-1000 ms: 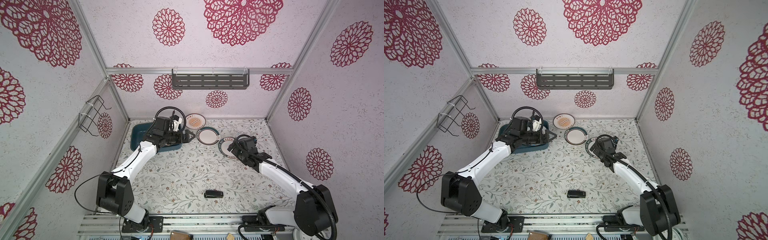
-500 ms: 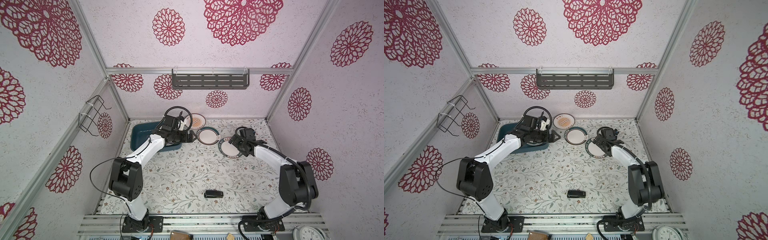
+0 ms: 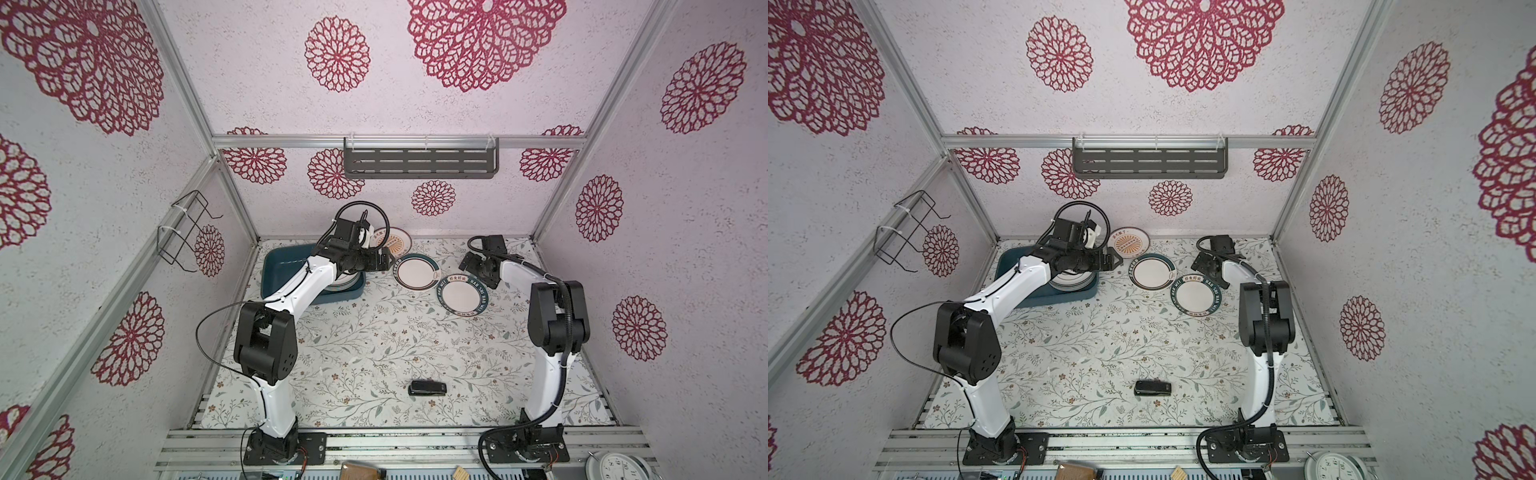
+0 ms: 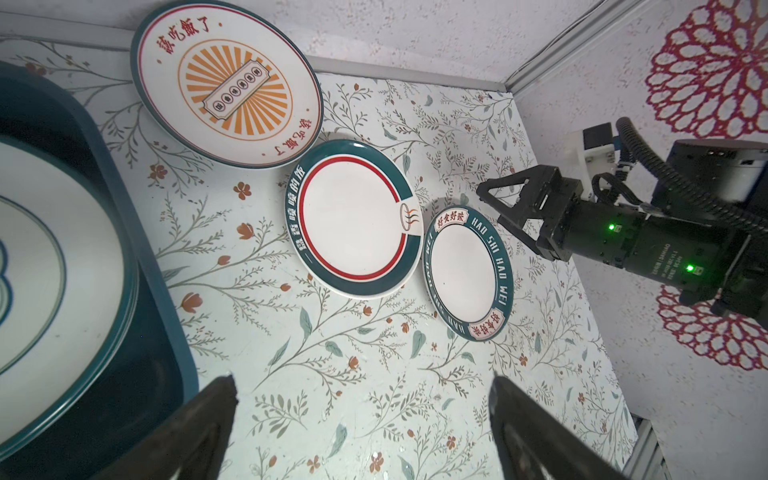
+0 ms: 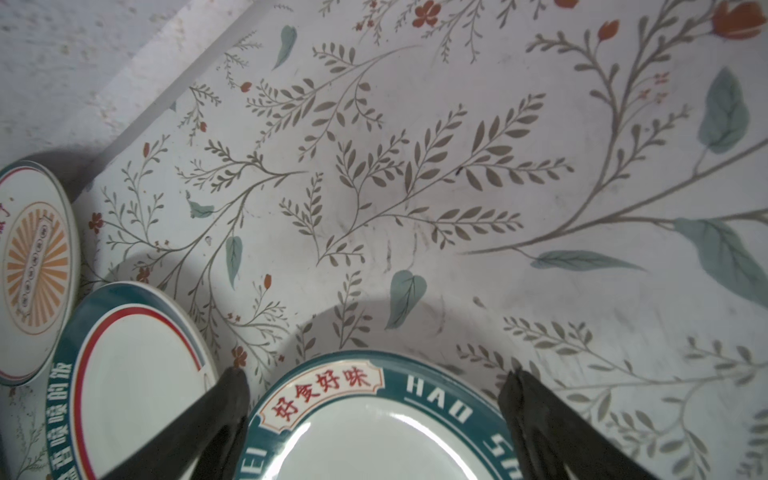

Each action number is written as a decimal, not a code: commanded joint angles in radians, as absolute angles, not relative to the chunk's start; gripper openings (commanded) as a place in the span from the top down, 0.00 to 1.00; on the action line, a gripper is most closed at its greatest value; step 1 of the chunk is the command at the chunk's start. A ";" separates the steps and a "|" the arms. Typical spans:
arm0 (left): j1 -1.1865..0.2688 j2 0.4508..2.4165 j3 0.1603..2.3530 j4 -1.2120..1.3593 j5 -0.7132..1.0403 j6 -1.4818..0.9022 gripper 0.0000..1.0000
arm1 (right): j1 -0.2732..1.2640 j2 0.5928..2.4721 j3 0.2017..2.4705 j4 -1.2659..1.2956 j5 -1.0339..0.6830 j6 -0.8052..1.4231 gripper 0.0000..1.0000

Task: Place the plates into the plastic bin on the countertop
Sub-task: 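Move both grippers toward the green-rimmed HAO SHI HAO WEI plate on the table, then push the HAO SHI HAO WEI plate toward left gripper while left grasps it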

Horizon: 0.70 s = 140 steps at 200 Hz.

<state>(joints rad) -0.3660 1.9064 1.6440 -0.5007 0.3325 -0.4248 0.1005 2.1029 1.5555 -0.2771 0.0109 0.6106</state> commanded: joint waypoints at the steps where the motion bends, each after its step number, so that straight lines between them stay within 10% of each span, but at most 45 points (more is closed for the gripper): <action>1: -0.371 1.921 1.682 -0.535 0.307 -0.425 0.03 | 0.079 2.123 1.590 -0.243 -0.032 0.560 0.01; 140: -0.372 1.751 1.424 -0.525 0.371 -0.447 0.03 | 0.207 2.009 1.229 0.001 -0.237 0.608 0.01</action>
<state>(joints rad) -0.3668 1.7985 1.4654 -0.5167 0.3222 -0.4465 0.1207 2.0529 1.3102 0.0425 -0.1738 0.5720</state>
